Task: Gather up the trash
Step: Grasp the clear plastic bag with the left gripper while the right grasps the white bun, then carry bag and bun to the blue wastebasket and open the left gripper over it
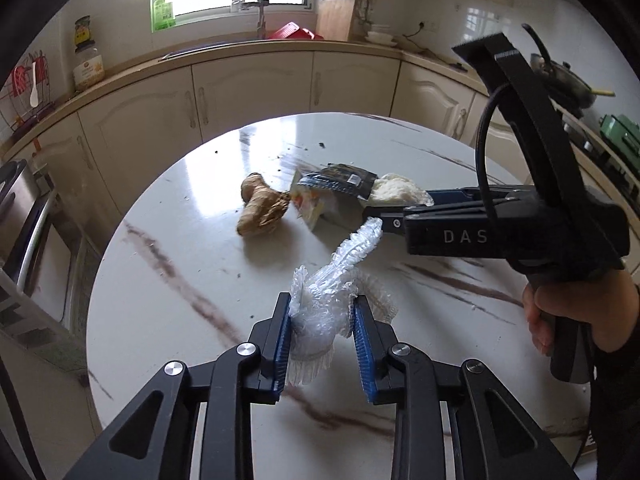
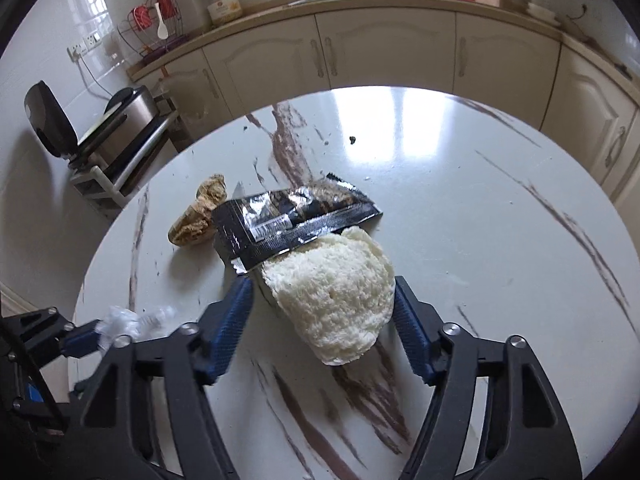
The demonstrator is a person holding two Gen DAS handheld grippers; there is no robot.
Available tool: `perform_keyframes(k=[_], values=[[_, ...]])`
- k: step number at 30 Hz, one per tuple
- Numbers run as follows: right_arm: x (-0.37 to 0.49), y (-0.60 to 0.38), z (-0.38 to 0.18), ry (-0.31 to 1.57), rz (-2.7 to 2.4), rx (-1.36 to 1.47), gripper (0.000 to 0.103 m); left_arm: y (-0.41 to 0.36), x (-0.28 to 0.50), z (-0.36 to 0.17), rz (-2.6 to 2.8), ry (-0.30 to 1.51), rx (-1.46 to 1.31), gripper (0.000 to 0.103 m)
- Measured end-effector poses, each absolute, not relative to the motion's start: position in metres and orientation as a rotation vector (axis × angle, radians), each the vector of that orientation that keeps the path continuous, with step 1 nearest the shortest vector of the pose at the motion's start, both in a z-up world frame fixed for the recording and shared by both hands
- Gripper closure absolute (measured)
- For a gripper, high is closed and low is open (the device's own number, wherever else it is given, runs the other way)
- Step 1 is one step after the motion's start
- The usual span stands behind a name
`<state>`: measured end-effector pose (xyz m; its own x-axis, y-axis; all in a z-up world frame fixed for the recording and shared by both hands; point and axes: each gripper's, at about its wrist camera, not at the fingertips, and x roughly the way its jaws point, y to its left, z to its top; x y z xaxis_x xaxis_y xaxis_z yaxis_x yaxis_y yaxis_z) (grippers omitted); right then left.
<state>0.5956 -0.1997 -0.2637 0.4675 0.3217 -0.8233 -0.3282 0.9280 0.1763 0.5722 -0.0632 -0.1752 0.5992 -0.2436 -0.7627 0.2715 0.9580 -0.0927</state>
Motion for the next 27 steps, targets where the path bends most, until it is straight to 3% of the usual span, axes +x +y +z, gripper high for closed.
perform_keyframes(k=[2, 5, 19, 27], values=[[0.591, -0.199, -0.263, 1.0, 0.4, -0.024, 0.05, -0.062, 0.566, -0.174, -0.294, 0.878, 0.031, 0.078], [0.581, -0.203, -0.259, 0.987, 0.387, -0.024, 0.052, -0.06, 0.564, -0.175, -0.293, 0.879, 0.019, 0.078], [0.488, -0.219, -0.205, 0.873, 0.415, 0.083, 0.052, -0.042, 0.507, -0.142, -0.331, 0.805, -0.043, 0.078], [0.431, -0.164, -0.165, 0.783, 0.515, 0.055, 0.052, 0.012, 0.438, -0.116, -0.255, 0.707, -0.078, 0.078]])
